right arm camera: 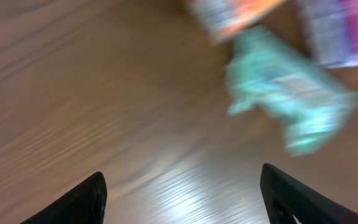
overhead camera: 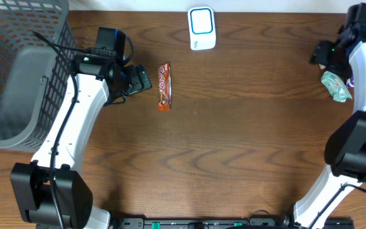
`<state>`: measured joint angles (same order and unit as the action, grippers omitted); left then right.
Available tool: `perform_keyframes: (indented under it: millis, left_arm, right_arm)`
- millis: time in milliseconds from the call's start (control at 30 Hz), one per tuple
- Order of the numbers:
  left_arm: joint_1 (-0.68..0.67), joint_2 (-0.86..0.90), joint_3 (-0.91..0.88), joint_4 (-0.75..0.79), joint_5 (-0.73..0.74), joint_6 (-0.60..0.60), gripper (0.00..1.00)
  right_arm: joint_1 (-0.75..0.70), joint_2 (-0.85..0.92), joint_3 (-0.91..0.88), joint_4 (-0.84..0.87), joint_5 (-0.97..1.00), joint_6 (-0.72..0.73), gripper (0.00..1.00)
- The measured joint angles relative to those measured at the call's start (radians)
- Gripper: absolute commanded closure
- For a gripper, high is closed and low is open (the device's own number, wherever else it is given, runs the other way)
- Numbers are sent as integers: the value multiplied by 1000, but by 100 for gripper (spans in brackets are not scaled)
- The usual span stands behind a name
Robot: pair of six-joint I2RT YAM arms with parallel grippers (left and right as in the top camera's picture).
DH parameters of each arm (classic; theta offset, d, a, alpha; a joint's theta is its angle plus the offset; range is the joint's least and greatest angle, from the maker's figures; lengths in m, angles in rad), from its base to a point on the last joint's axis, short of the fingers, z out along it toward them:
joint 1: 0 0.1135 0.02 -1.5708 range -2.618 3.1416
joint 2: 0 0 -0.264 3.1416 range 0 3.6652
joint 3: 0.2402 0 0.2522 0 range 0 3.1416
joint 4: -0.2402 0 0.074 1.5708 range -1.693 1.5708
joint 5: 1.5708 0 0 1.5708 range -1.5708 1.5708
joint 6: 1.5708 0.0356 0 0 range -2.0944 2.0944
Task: Scan the item barcode
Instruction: 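Move the right gripper left over the red TOP chocolate bar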
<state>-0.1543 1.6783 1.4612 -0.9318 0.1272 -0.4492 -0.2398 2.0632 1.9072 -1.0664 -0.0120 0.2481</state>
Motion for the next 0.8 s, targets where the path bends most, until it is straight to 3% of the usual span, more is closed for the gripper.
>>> perform_keyframes:
  millis: [133,300,400,800]
  left_arm:
    - [0,0,0,0,0,0,2]
    - [0,0,0,0,0,0,2]
    - [0,0,0,0,0,0,2]
    - [0,0,0,0,0,0,2]
  right_arm:
    - [57,-13,0,-41,-242,0,24]
    - [164,-9,-10,-44,-397,9,17]
    - [248,-9,-13,-43,-422,12,1]
    - [497,-9,-18,-45,-350,18,1]
